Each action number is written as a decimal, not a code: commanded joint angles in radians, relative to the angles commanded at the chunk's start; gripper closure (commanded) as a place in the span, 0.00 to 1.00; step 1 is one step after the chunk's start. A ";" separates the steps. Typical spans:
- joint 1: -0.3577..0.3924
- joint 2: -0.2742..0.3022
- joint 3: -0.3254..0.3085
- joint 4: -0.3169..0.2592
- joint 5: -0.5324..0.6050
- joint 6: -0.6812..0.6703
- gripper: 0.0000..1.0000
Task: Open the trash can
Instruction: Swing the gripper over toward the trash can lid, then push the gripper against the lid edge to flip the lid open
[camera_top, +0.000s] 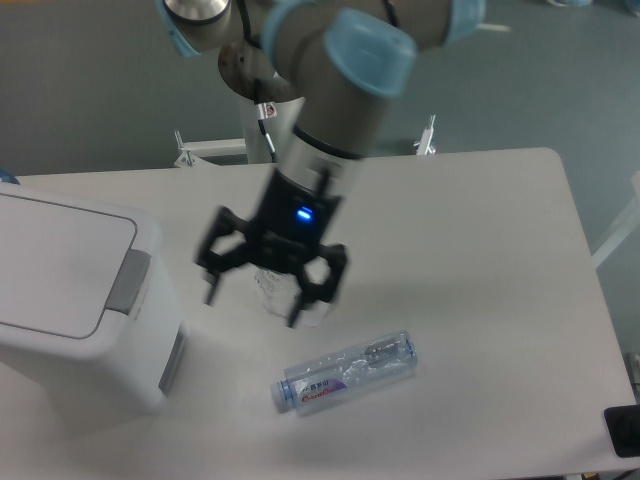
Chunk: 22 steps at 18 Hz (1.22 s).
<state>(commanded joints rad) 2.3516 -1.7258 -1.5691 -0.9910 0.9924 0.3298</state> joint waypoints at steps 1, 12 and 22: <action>-0.011 0.000 -0.011 0.012 0.002 -0.003 0.00; -0.057 -0.063 -0.005 0.068 0.003 -0.006 0.00; -0.066 -0.063 -0.003 0.066 0.003 -0.017 0.00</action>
<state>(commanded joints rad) 2.2856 -1.7886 -1.5723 -0.9250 0.9956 0.3130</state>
